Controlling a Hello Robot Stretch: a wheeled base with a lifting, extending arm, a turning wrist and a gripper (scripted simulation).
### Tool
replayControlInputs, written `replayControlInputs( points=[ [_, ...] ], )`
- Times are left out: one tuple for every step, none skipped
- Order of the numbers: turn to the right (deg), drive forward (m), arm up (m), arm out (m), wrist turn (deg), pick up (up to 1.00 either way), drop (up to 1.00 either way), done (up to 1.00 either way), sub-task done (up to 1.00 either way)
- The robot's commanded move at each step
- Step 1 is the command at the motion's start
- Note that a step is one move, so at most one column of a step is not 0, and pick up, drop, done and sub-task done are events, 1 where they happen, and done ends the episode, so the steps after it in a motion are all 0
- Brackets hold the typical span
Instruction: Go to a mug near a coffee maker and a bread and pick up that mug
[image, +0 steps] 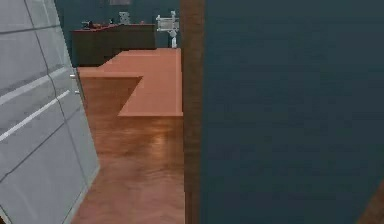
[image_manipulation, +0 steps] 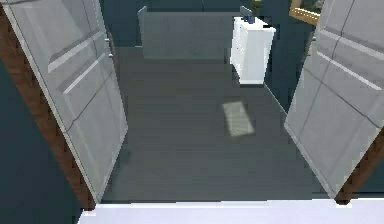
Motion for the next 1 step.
replayControlInputs(
  points=[
    [-3.0,0.0,0.0,0.0,0.0,0.0,0.0,0.0,0.0]
  ],
)
